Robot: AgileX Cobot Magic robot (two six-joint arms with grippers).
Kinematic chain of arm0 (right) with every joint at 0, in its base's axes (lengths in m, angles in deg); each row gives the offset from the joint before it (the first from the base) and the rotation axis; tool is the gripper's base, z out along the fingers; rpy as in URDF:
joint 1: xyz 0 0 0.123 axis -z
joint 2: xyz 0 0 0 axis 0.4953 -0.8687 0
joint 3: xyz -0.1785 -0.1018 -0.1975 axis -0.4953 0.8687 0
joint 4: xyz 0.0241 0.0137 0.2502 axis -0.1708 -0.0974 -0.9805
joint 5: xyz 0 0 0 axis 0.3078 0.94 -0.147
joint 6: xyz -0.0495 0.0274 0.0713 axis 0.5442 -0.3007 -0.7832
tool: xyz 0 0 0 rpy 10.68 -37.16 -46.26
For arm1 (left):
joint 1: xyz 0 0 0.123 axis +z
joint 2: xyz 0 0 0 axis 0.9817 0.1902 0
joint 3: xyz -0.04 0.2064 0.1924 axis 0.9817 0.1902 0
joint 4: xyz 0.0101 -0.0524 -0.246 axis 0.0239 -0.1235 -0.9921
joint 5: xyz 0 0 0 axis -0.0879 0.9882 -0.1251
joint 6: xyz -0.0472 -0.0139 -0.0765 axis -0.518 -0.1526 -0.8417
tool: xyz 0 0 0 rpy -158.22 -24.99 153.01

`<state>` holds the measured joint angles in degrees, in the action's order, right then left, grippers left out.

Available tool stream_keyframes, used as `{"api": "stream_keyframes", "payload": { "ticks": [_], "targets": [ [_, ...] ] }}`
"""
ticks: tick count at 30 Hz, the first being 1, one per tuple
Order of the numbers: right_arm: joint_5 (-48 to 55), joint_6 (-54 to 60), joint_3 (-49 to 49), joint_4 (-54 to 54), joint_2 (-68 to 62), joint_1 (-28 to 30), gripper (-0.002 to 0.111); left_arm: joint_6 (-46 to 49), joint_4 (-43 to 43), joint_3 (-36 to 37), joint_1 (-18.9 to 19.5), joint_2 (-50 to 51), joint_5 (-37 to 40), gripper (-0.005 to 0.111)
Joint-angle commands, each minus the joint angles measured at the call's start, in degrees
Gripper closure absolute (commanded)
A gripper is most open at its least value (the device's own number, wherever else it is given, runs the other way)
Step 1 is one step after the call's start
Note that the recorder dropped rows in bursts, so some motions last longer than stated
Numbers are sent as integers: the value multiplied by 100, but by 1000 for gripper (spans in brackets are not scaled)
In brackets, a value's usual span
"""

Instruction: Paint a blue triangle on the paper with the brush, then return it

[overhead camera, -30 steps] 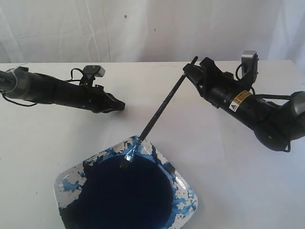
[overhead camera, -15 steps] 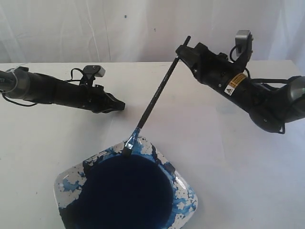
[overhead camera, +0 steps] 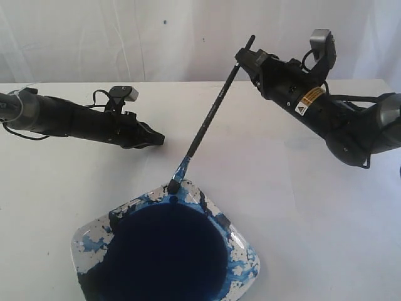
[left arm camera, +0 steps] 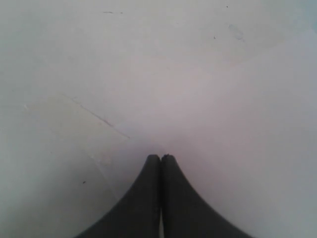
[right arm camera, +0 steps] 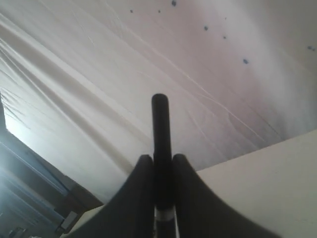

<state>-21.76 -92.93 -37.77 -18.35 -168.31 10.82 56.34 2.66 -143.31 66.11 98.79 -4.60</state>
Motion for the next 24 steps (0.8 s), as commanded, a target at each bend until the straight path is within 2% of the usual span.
{"api": "stream_keyframes", "payload": {
  "ticks": [1,6,8,15,18,24],
  "targets": [
    [225,126,-16,-186,-8,6,108,-34,-63,-15,-20,4,74,107],
    [631,349,-16,-189,-8,6,108,-34,-63,-15,-20,4,74,107],
    [564,653,-16,-210,-8,6,108,-34,-63,-15,-20,4,74,107],
    [177,684,-16,-259,-8,6,108,-34,-63,-15,-20,4,74,107],
    [-297,375,-16,-240,-8,6,108,-34,-63,-15,-20,4,74,107],
    [-297,53,-16,-179,-8,6,108,-34,-63,-15,-20,4,74,107]
  ]
}}
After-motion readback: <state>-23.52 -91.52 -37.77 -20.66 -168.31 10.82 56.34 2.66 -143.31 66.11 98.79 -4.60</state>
